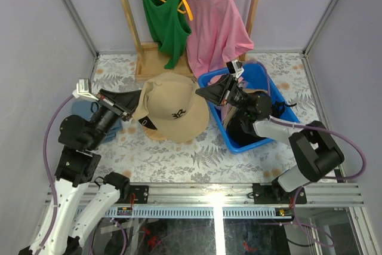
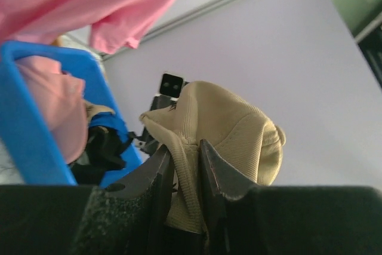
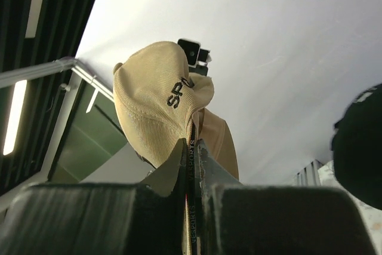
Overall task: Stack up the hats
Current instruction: Stack the hat on the hat.
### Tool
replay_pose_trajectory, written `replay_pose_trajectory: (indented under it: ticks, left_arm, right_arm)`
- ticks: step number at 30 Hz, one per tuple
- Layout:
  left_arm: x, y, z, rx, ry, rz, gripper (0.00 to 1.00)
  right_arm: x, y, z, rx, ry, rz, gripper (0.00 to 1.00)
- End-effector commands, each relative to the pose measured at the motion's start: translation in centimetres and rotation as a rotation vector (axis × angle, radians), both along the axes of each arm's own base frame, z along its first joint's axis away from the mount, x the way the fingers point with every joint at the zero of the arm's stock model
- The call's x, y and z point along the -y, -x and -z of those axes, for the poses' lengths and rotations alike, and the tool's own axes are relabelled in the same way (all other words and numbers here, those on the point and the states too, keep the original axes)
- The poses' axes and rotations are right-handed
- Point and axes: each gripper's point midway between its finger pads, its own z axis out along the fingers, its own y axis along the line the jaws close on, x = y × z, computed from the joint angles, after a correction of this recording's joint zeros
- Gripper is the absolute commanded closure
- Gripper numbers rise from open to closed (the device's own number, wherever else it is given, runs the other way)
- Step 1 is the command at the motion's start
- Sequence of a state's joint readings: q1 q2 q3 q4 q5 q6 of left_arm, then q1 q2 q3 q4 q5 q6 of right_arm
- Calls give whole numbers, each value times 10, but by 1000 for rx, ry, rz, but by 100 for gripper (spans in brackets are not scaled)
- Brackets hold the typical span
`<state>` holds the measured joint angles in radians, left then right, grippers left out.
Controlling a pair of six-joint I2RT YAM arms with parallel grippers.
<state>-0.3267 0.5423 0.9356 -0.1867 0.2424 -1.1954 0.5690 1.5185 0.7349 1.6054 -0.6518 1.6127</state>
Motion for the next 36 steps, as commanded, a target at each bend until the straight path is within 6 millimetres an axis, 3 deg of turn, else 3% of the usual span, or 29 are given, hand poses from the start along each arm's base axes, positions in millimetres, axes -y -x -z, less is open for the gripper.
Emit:
replay_pose_trajectory:
  ticks: [1, 8, 18, 25, 30, 36]
  left_arm:
    - [-19, -21, 14, 30, -68, -162, 100]
    - [-31, -42, 41, -1, -149, -263, 100]
    - [-37, -62, 66, -45, -228, -326, 100]
    - [-44, -70, 88, -84, -269, -373, 100]
    - [-49, -77, 101, -99, -294, -409, 100]
    - [-51, -83, 116, -115, -323, -428, 100]
  right_arm:
    - [15, -32, -8, 44, -49, 76, 95]
    - [10, -78, 37, -65, 14, 103, 86]
    - [-5, -118, 67, -138, 40, 86, 79]
    - [-12, -137, 92, -173, 100, 118, 74]
    - [-16, -148, 104, -173, 167, 157, 64]
    - [-21, -159, 112, -163, 240, 195, 59]
